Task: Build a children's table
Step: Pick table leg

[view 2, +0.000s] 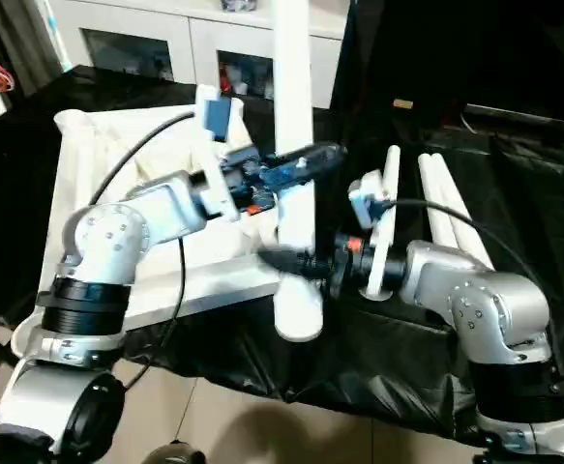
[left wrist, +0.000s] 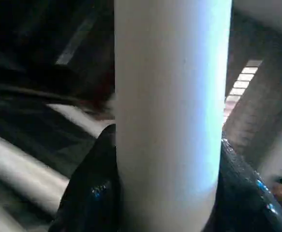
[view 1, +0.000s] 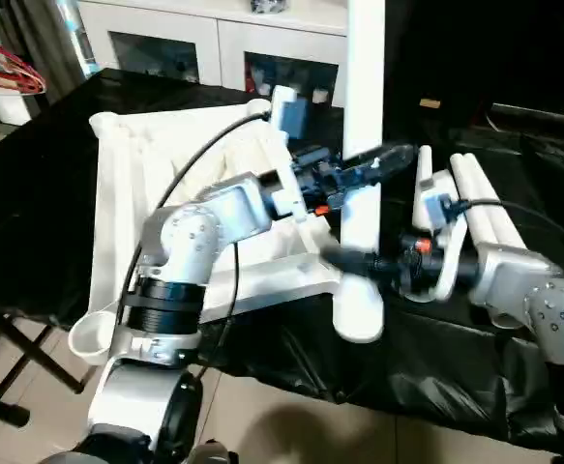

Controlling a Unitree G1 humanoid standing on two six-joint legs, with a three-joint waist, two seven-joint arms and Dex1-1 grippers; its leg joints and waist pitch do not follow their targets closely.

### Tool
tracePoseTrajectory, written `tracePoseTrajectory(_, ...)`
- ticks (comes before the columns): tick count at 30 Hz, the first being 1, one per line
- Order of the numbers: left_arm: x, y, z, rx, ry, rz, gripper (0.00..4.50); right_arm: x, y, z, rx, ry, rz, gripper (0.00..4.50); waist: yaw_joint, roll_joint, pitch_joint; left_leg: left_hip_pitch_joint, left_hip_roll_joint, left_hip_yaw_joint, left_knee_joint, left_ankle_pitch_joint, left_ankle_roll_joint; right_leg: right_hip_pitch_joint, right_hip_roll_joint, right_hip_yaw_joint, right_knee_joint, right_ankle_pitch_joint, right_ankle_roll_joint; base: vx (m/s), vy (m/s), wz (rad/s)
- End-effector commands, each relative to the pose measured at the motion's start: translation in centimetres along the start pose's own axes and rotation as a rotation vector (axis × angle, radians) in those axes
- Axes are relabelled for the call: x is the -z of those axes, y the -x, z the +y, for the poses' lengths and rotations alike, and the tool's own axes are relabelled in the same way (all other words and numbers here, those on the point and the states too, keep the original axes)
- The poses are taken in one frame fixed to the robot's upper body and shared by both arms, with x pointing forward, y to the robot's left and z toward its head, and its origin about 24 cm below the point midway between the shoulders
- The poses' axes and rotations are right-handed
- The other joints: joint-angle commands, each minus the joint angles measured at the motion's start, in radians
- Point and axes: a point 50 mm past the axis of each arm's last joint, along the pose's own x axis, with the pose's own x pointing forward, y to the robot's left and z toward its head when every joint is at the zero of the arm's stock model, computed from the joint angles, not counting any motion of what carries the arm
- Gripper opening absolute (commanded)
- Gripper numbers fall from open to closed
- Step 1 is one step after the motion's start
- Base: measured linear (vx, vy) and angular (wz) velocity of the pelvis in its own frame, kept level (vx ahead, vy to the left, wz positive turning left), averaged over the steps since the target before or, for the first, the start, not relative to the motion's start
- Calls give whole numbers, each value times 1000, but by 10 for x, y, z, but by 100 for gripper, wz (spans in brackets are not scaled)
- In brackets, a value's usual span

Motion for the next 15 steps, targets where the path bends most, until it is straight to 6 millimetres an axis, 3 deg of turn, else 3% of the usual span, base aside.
tracePoseTrajectory(1, -9, -3, -15, 136, -18, -19, 184, 4, 5, -1, 11, -22, 28, 341, 4, -5, -76, 14, 80, -34, -56, -38, 76, 60, -140, 73, -82, -174, -95, 0, 0, 0)
tracePoseTrajectory(10, -10, 1, -21, 273, 7, 16, 184, 10, 7, 7, -92, -35, 94, 256, 9, -5, -78, 14, 80, -34, -55, -27, 71, 62, -140, 75, -78, -158, -91, 0, 0, 0)
tracePoseTrajectory(11, -10, 1, -21, 279, 8, 19, 184, 11, 7, 7, -98, -37, 95, 255, 11, -1, -79, 15, 81, -34, -54, -26, 73, 60, -139, 75, -78, -152, -92, 0, 0, 0)
tracePoseTrajectory(13, -10, 2, -21, 283, 10, 20, 184, 11, 6, 8, -101, -39, 93, 252, 11, -2, -78, 15, 82, -34, -55, -38, 68, 60, -141, 74, -80, -167, -94, 0, 0, 0)
tracePoseTrajectory(15, -9, 2, -22, 302, 18, 25, 184, 12, 5, 9, -106, -43, 87, 215, 11, -1, -79, 16, 83, -35, -55, -37, 64, 60, -140, 74, -79, -167, -96, 0, 0, 0)
